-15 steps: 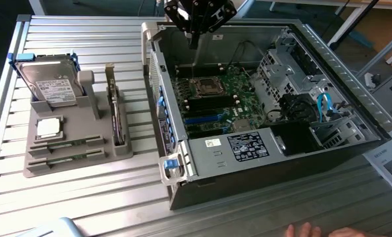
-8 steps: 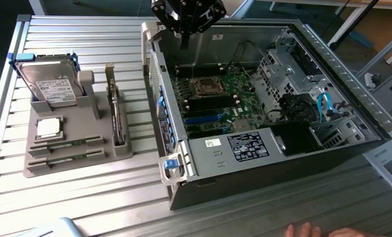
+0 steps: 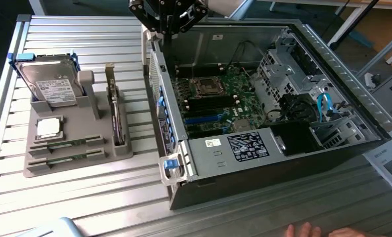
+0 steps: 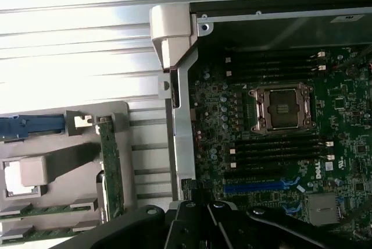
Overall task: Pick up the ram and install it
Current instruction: 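Reach for the ram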
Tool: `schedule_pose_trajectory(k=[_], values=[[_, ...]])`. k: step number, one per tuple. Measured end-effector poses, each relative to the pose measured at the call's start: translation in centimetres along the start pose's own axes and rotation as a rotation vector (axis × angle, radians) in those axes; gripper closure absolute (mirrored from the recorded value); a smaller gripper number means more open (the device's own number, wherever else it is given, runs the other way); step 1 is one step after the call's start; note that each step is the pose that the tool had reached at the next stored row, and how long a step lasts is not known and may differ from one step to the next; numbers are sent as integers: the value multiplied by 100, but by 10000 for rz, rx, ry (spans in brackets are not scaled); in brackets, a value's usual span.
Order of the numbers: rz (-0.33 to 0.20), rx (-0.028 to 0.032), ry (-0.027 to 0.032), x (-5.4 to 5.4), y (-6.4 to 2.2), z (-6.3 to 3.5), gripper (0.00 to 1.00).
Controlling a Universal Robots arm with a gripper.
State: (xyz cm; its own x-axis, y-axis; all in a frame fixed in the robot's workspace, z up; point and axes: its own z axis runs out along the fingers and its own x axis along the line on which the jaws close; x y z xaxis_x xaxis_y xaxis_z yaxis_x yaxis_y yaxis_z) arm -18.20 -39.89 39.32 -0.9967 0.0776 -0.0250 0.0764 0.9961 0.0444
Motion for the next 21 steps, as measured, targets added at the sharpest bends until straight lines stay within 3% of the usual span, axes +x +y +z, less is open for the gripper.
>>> schedule_pose_trajectory(k=[2, 21], values=[[1, -1, -2, 86, -7, -2, 89], [-1, -1, -4, 546, -42, -15, 89]])
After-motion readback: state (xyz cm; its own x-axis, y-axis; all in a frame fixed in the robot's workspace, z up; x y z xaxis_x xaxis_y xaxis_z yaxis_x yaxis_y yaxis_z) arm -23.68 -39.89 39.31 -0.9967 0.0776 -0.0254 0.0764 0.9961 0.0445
